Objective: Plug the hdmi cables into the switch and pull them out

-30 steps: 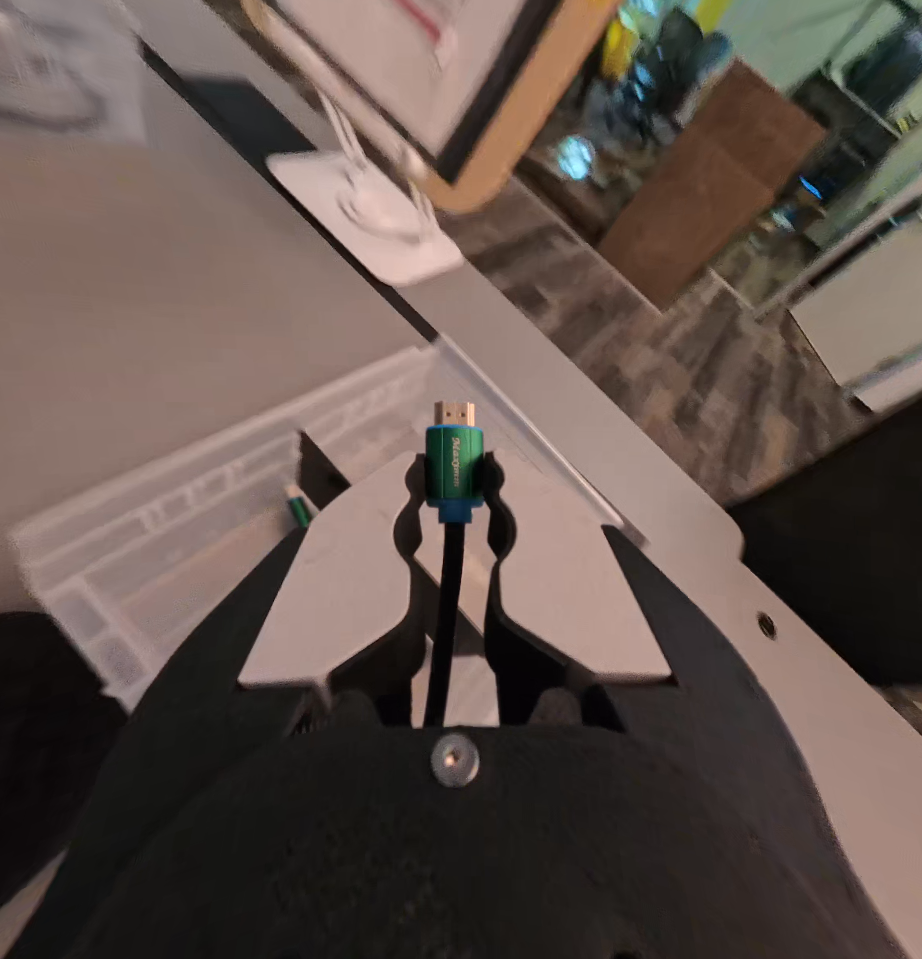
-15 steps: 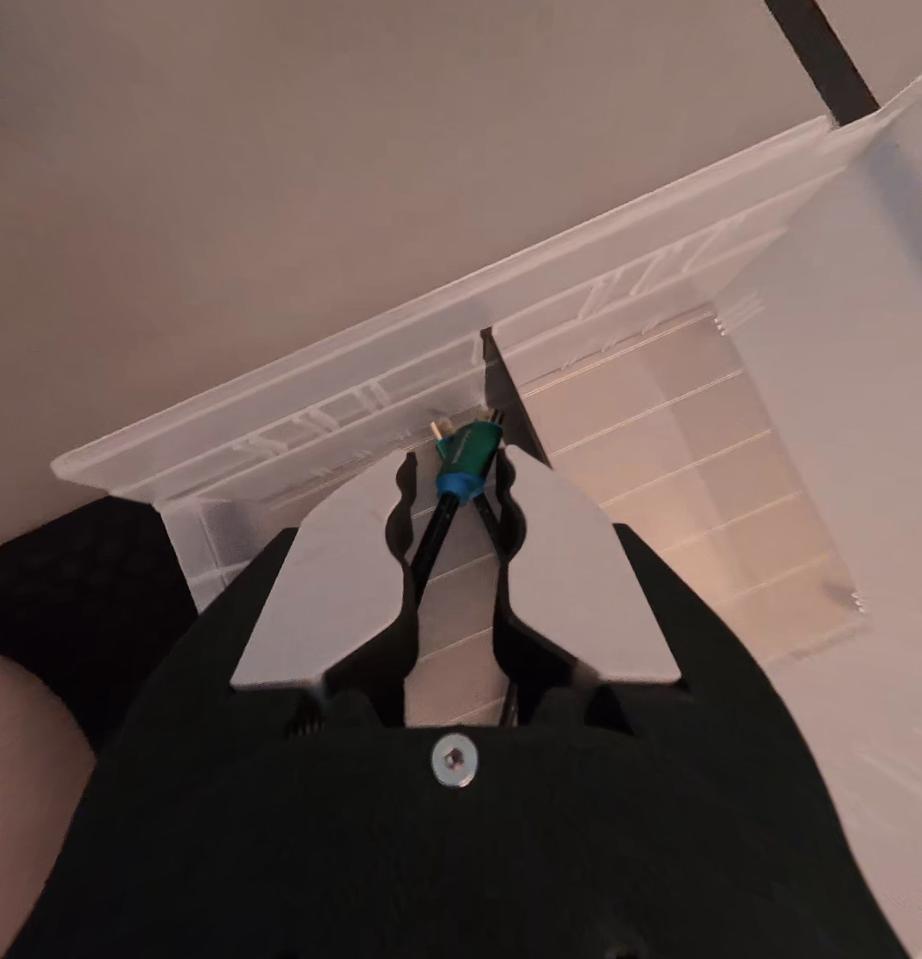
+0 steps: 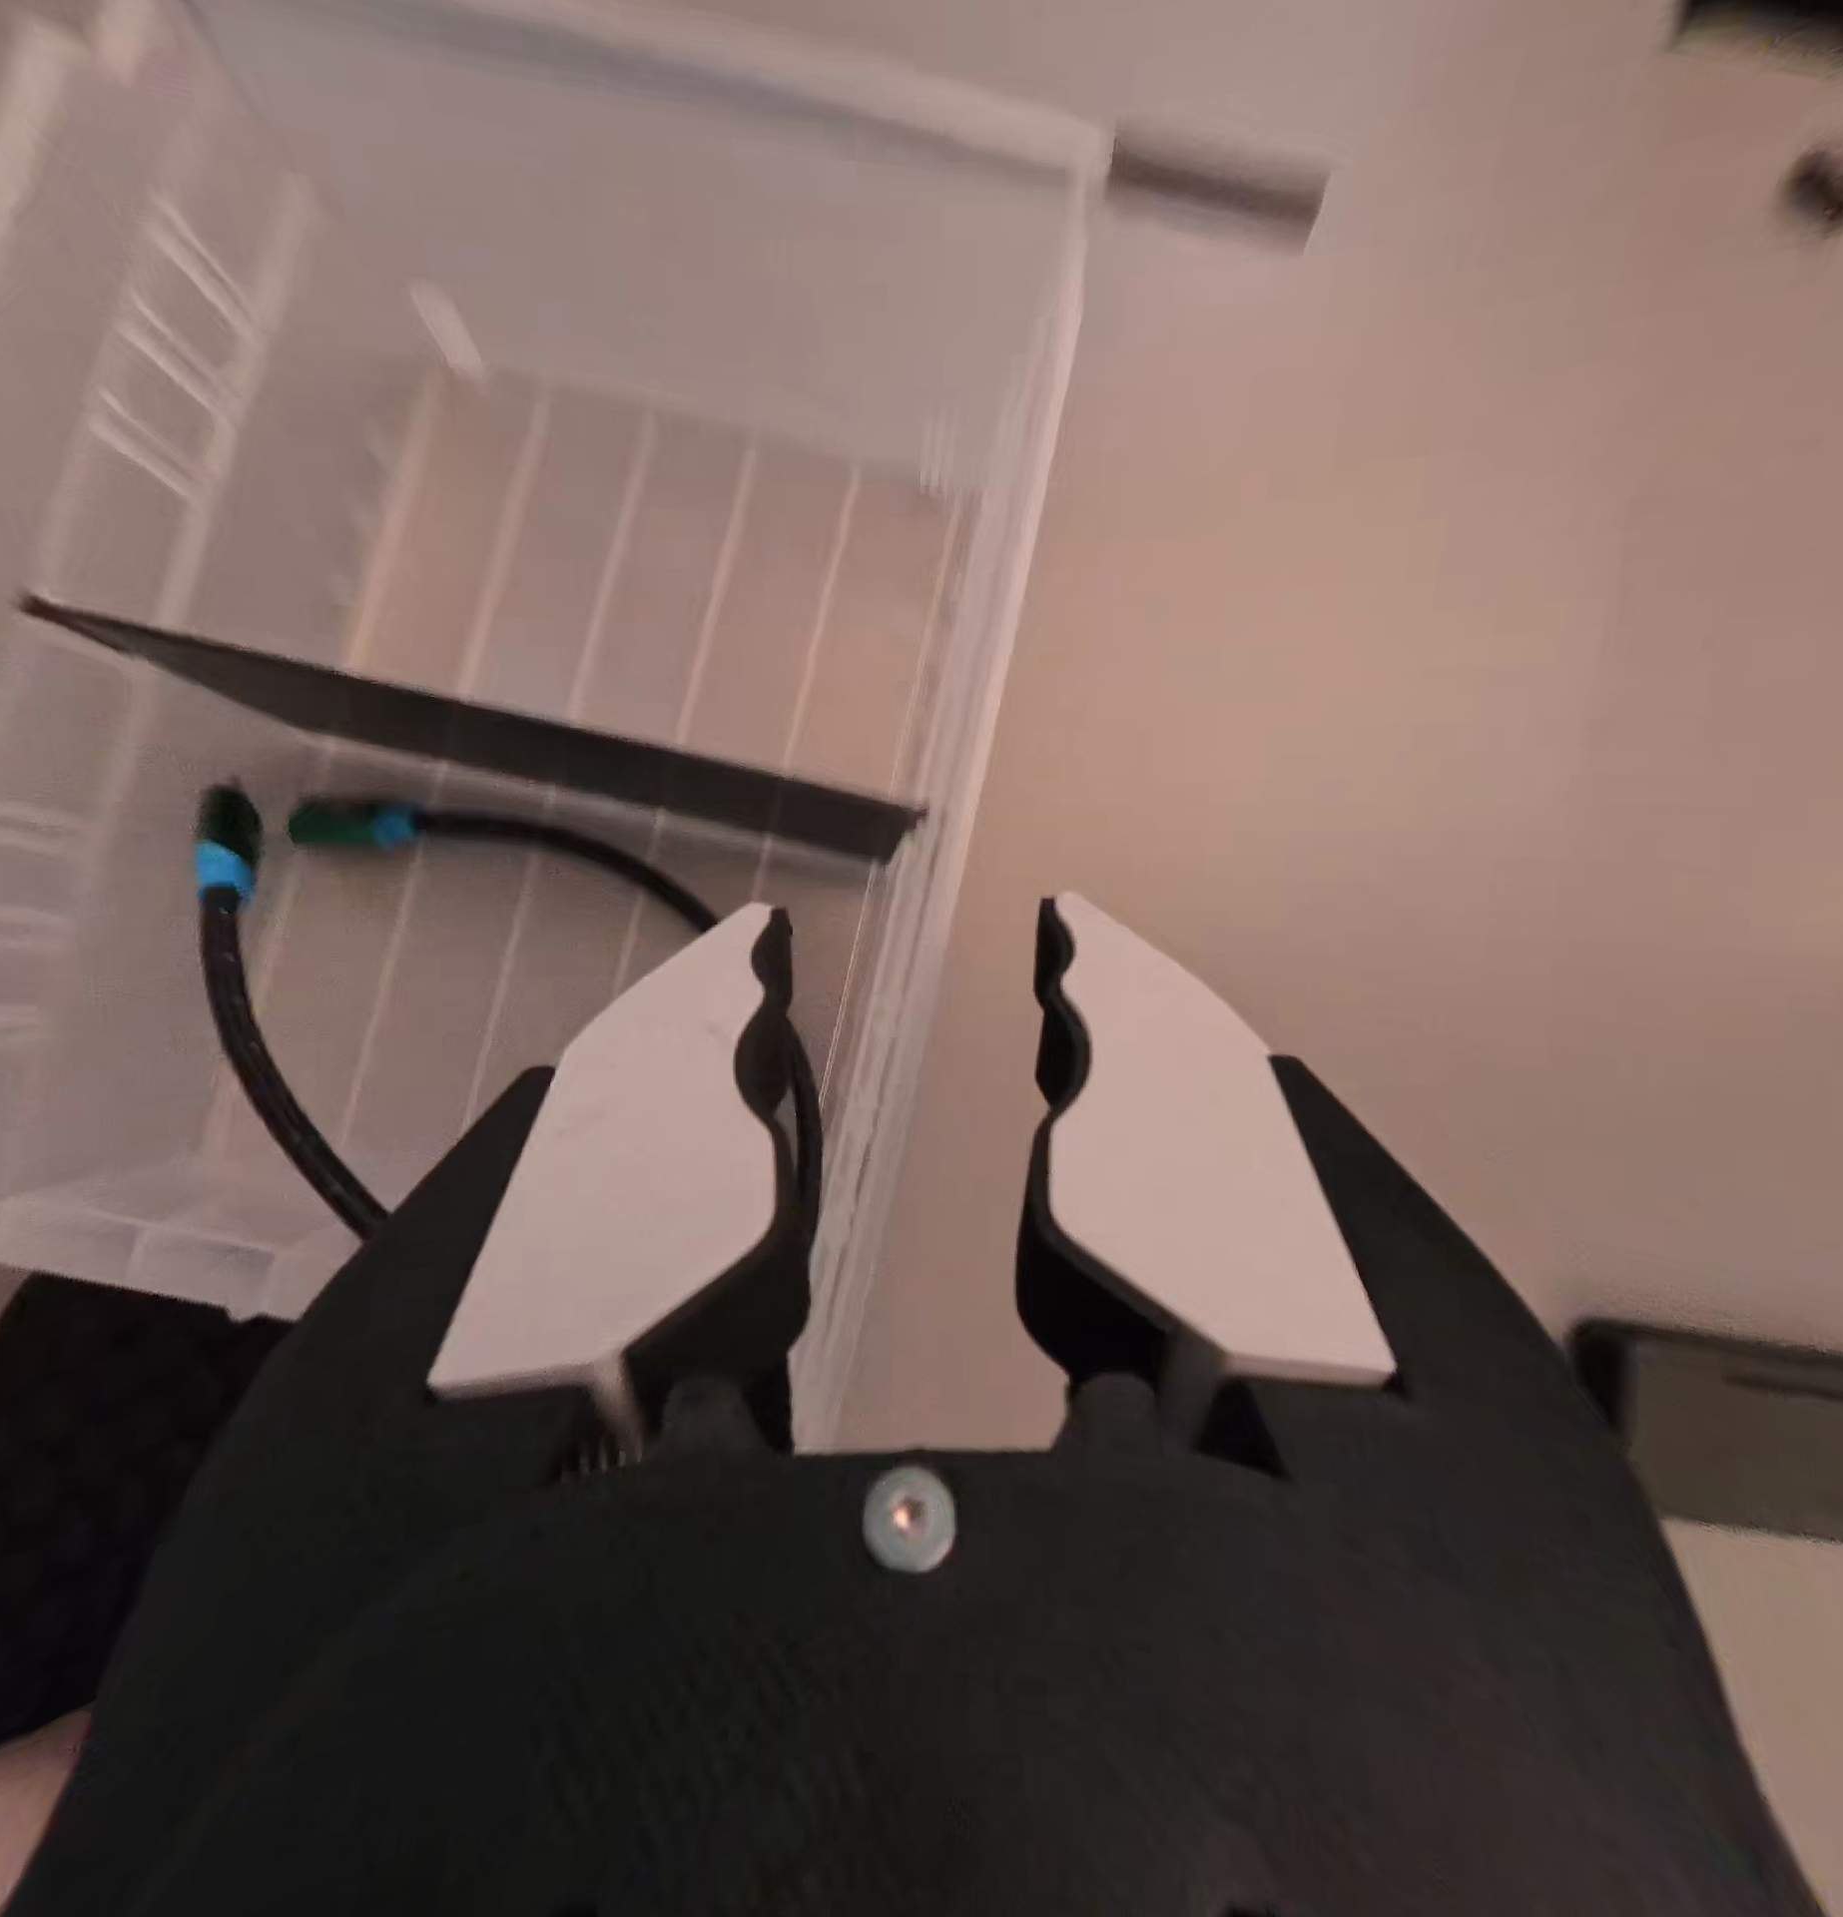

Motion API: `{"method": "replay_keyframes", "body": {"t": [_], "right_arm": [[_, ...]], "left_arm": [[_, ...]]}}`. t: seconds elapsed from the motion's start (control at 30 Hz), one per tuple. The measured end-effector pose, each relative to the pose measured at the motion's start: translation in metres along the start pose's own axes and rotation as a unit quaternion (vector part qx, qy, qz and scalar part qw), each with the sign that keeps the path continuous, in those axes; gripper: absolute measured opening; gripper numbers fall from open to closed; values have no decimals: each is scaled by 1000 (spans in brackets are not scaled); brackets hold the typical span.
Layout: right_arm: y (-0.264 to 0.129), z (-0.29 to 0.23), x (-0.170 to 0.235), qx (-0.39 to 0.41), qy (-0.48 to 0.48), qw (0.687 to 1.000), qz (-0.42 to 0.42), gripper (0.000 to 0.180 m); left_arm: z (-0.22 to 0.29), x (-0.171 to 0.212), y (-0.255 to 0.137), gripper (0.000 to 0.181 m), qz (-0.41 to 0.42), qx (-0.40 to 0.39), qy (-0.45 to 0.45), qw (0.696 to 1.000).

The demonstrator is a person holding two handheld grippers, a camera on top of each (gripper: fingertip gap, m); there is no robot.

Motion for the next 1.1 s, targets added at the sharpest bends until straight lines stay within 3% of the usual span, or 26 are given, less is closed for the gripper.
{"method": "replay_keyframes", "body": {"t": [0.07,0.17,0.43,0.67,0.83,0.93,1.0,1.03,1.1], "right_arm": [[16,9,13,-11,53,998,-43,45],[32,11,19,-85,156,983,-54,6],[25,48,24,-46,274,960,31,7],[33,40,15,-58,232,971,28,7],[7,40,-1,17,209,976,62,21],[-31,-7,-45,-16,100,985,138,27],[-57,-63,-82,-59,-54,974,214,33],[-70,-97,-99,-78,-146,952,259,36],[-87,-173,-116,-114,-338,871,339,42]], "left_arm": [[2,-1,1,15,-1,3,4,1000],[6,-1,2,15,-2,7,10,1000],[9,-1,2,14,-4,14,16,1000],[12,1,4,15,-4,19,14,1000],[12,1,2,14,10,29,3,1000],[13,-3,-2,14,38,40,-4,998],[12,-11,-6,14,65,47,-24,996],[13,-15,-9,14,84,62,-39,994],[16,-26,-18,14,126,99,-69,985]]}}
Point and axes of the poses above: each gripper's, where its closed fingertips meet, y out along the fingers, x out of its underside, z = x × y across the jaws, the point moved 5 cm from there along -y, back along the fingers, and after that the axes turned 12 degrees about -x, right-handed, at the moved point
